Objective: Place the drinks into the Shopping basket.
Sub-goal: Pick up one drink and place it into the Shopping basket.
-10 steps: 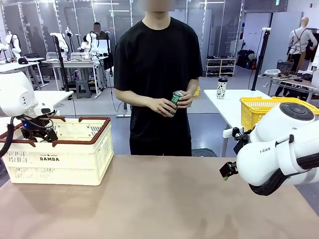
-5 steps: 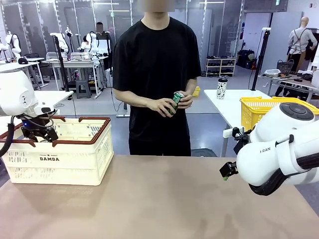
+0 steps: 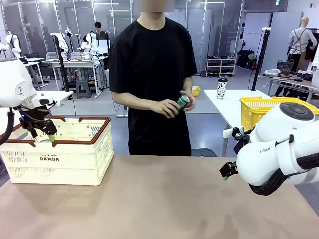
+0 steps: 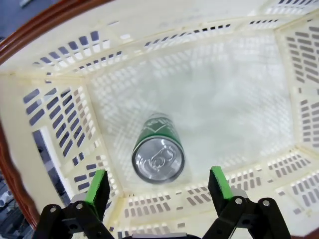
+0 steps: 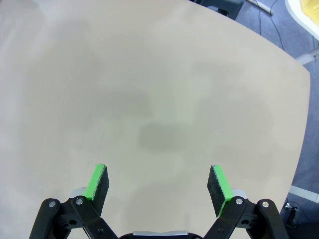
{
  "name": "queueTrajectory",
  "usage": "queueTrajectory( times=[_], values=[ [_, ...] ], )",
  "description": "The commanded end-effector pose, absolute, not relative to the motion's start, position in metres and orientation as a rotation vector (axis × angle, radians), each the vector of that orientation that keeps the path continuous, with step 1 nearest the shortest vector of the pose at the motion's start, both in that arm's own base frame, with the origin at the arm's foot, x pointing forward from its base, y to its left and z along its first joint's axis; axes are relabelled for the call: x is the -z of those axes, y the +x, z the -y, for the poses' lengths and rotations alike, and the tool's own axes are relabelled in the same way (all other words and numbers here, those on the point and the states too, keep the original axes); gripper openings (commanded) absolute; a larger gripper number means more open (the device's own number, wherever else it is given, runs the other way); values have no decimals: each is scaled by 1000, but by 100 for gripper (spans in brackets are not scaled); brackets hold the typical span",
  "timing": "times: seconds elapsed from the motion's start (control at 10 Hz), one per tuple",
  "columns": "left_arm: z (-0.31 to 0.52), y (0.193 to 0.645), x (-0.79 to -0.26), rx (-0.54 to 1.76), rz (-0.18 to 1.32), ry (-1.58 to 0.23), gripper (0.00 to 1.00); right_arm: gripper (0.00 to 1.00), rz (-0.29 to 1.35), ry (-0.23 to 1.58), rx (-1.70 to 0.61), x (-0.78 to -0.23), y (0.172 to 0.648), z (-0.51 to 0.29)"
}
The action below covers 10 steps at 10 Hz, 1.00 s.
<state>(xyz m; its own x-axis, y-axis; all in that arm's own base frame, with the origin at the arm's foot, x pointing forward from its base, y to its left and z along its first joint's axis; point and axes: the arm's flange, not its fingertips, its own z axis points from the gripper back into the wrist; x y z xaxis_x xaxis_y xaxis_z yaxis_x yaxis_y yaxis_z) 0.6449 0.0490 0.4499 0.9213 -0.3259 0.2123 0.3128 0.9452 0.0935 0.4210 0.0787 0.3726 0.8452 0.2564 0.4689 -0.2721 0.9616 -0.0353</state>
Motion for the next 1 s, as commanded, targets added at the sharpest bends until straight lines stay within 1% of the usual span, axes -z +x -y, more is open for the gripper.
queueTrajectory(
  times=[0.0,0.2,0.3,0.4,0.5,0.6,0.7,0.8,0.9],
  values=[
    [-43,629,-467,320,255,128,100,100,491,34,-283,-373,421,-78],
    [-31,613,-499,418,305,148,100,100,491,34,-283,-373,421,-78],
    [-24,602,-515,515,317,181,100,100,491,34,-283,-373,421,-78],
    [-19,586,-531,610,331,167,100,100,491,34,-283,-373,421,-78],
    [-15,565,-548,713,309,188,100,100,491,34,-283,-373,421,-78],
    [-10,545,-556,867,212,163,100,100,491,34,-283,-373,421,-78],
    [-5,526,-562,1029,170,132,100,100,491,34,-283,-373,421,-78],
    [-2,506,-564,1161,103,106,100,100,491,34,-283,-373,421,-78],
    [3,488,-563,1247,16,92,100,100,491,34,-283,-373,421,-78]
  ],
)
